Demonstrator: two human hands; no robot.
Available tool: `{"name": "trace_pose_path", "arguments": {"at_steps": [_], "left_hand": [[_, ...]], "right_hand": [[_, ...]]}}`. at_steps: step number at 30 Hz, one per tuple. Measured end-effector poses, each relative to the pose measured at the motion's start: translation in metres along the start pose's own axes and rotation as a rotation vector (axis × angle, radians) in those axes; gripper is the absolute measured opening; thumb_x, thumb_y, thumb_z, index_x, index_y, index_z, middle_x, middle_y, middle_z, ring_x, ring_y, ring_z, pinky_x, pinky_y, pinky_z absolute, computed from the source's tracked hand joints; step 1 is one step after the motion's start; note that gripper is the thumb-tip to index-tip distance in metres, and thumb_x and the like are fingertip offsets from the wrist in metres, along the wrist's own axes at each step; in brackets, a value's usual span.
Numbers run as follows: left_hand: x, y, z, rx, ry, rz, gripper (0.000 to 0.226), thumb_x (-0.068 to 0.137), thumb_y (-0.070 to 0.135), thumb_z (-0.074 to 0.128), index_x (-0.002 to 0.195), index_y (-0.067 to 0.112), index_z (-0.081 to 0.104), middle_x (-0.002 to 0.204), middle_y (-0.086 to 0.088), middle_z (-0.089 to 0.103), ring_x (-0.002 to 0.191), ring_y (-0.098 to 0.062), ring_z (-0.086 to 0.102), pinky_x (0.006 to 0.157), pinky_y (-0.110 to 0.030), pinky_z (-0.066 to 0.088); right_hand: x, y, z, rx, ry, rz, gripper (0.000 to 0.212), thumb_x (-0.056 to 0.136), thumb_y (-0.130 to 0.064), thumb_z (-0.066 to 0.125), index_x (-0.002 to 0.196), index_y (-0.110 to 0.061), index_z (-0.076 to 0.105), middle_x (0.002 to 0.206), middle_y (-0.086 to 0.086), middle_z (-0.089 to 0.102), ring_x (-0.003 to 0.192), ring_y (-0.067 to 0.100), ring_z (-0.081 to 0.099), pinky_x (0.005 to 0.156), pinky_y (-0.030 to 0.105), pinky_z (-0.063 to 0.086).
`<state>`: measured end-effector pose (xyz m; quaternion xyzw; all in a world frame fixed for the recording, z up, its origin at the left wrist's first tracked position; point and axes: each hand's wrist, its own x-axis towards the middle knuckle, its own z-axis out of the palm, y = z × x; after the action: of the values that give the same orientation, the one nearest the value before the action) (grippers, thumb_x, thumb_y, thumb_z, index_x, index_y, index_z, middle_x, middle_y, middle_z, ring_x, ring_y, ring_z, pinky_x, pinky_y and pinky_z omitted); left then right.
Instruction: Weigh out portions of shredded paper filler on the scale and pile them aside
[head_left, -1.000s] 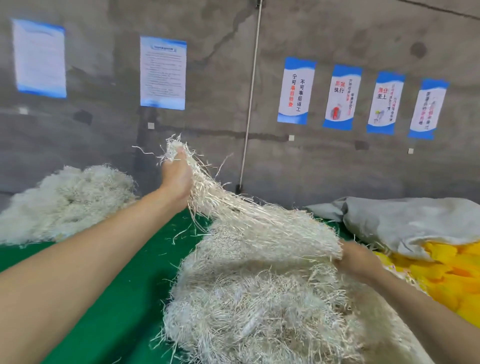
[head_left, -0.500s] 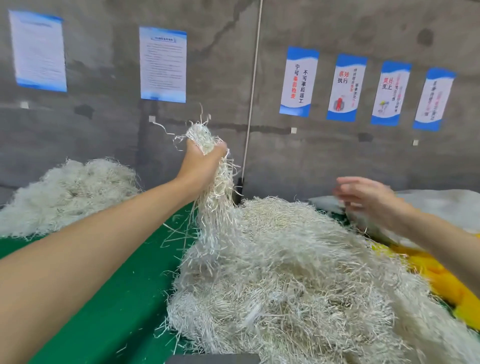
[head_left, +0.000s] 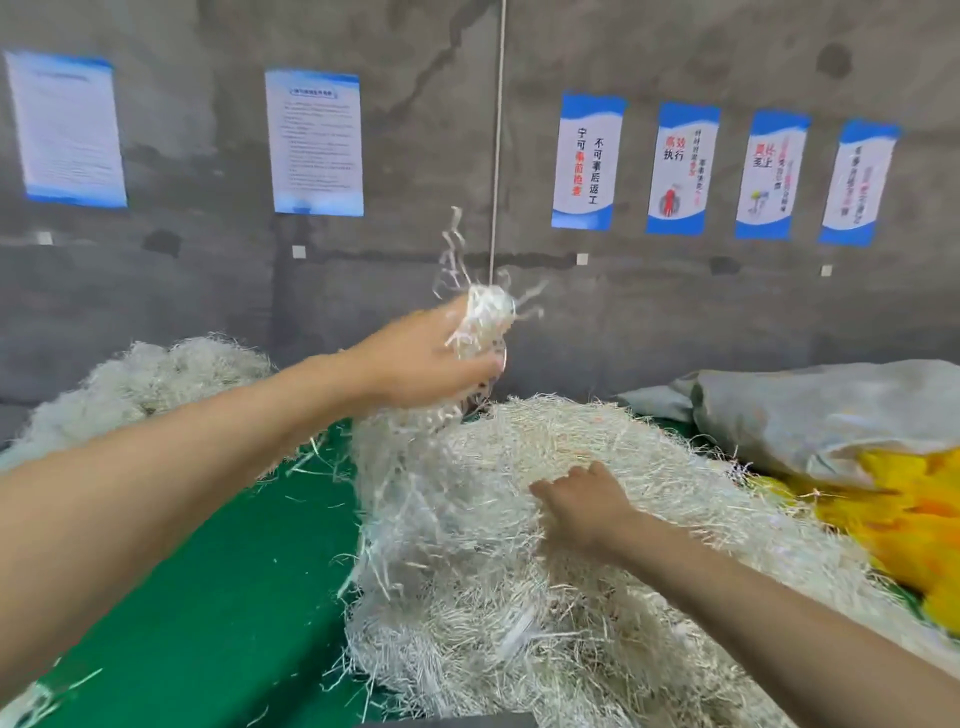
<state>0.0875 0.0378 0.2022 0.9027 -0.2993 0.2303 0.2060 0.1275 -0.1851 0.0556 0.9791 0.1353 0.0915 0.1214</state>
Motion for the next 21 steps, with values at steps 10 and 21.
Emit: {"name": "trace_pose_path", "arguments": {"at_steps": [10, 21], "left_hand": [[-0.029, -0.048, 0.077, 0.797, -0.814, -0.126, 0.061, 0.083, 0.063, 0.063, 0.121, 0.015, 0.063, 0.112, 0.001, 0.07, 0.09, -0.021, 0.063, 0.081, -0.032, 0.053], [-0.008, -0.018, 0.046, -1.377, 0.19, -0.445, 0.058, 0.098, 0.03, 0.037, 0.054, 0.019, 0.074, 0.063, -0.003, 0.069, 0.061, -0.024, 0.067, 0.052, -0.023, 0.055]], "right_hand": [[0.009, 0.035, -0.029, 0.737, 0.434, 0.226, 0.043, 0.093, -0.01, 0.054, 0.136, -0.011, 0.055, 0.14, 0.008, 0.057, 0.129, 0.026, 0.051, 0.102, 0.035, 0.039], [-0.005, 0.044, 0.005, 0.419, 0.24, 0.203, 0.015, 0.1, -0.011, 0.039, 0.103, -0.017, 0.052, 0.099, 0.004, 0.066, 0.087, 0.022, 0.061, 0.075, 0.038, 0.053]]}}
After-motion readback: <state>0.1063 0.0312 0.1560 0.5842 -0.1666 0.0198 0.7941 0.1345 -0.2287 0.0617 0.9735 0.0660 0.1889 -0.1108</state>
